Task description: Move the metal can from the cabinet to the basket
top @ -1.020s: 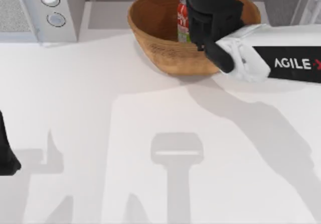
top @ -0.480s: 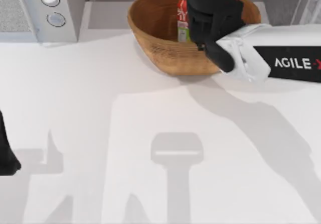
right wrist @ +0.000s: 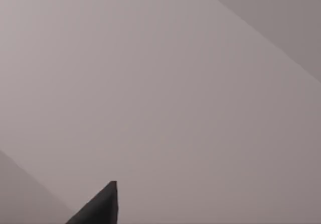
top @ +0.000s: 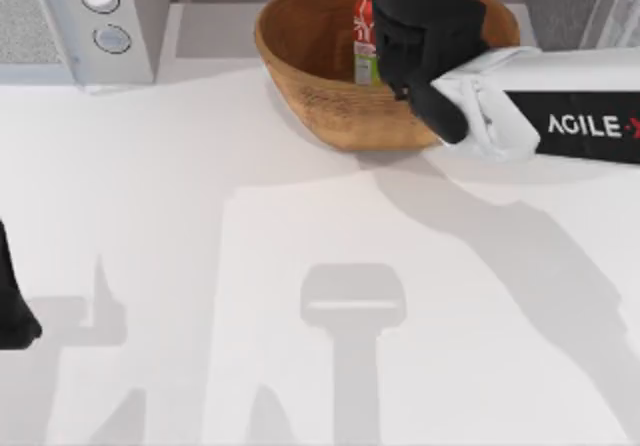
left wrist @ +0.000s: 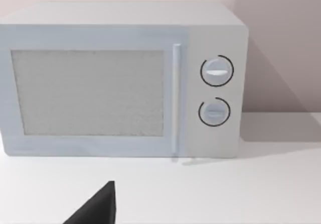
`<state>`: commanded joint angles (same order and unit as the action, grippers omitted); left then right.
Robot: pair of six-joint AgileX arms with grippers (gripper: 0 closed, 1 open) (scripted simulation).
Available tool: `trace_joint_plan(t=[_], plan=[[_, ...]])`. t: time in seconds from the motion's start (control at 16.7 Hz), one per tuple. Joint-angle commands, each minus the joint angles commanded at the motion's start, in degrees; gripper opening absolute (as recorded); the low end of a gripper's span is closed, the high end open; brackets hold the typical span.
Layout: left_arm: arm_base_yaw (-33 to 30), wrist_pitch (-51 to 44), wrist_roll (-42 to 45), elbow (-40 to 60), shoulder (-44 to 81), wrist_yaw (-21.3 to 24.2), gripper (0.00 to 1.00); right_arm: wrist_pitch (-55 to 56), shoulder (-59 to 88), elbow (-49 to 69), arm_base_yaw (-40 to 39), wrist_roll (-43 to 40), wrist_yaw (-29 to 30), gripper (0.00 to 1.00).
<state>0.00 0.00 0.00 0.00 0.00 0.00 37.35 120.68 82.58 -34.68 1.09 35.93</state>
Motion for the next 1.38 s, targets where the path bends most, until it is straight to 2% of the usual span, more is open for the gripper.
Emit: trace_joint_plan(t=[0.9,1.14,1.38], plan=[[0.0,0.0,0.0,0.0,0.0,0.0,1.0,-0.12,-0.53,-0.52,0.1,0.02,-0.42,1.0],[0.0,0.0,0.0,0.0,0.0,0.0,1.0,-1.9,-8.31,-8.14,3.08,0.33,-5.99,1.0],[0.0,0.0,0.0,0.0,0.0,0.0,1.0,-5.83,-24.4,-23.76,8.69,0.71,-14.97,1.0]])
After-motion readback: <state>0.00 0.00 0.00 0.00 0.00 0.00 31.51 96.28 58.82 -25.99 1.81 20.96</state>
